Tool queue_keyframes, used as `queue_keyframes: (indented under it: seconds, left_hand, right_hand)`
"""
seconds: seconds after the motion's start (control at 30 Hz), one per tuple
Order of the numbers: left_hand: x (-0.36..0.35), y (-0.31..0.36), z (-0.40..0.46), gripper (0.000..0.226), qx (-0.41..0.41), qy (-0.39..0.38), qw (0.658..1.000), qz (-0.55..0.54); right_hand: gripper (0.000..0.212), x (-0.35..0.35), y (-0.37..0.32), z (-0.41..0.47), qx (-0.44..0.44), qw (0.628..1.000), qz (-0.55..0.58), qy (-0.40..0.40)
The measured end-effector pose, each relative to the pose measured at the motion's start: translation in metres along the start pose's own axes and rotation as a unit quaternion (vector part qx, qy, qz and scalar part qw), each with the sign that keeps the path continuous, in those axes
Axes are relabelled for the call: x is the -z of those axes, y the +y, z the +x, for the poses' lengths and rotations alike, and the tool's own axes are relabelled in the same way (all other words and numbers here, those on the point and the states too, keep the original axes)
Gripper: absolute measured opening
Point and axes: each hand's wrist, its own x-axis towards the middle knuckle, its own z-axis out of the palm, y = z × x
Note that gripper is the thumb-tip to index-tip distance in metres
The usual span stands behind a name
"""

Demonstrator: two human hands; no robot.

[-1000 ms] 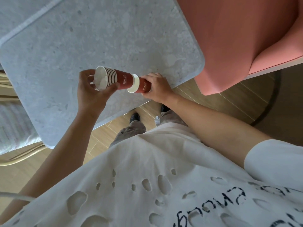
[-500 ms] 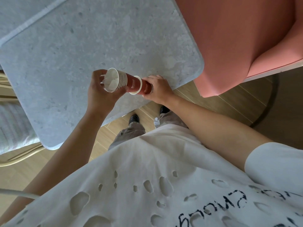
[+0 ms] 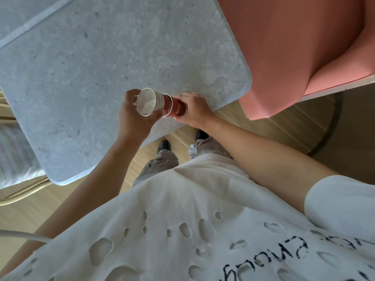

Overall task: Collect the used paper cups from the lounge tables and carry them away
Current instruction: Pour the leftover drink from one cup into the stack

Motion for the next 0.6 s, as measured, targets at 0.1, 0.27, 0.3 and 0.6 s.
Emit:
queue_keyframes:
  seconds: [0.1,0.27,0.3,0.6]
  left_hand:
    - [-0.0021,0.0024,0.0007,0.083,0.0,-0.004,1.0,0.014]
    - [-0.0047,0.0084,0.0016,0.079,-0.014,-0.025,0.999,0.044]
    - [-0.0053,0.0089,0.0018,0.078,-0.014,-0.028,0.999,0.045]
    - [-0.0081,0.007,0.0043,0.072,-0.006,-0.046,0.997,0.058]
  right_hand:
    - [0.065,0.0001,0.0003,0.0006,-0.001,1.0,-0.001,0.002]
    - [0.063,0.0008,0.0016,0.0015,-0.002,1.0,0.002,-0.002]
    - [0.063,0.001,0.0021,0.0019,-0.002,1.0,0.002,-0.002]
    - [0.061,0.0007,0.0039,0.0034,-0.004,1.0,0.001,-0.006]
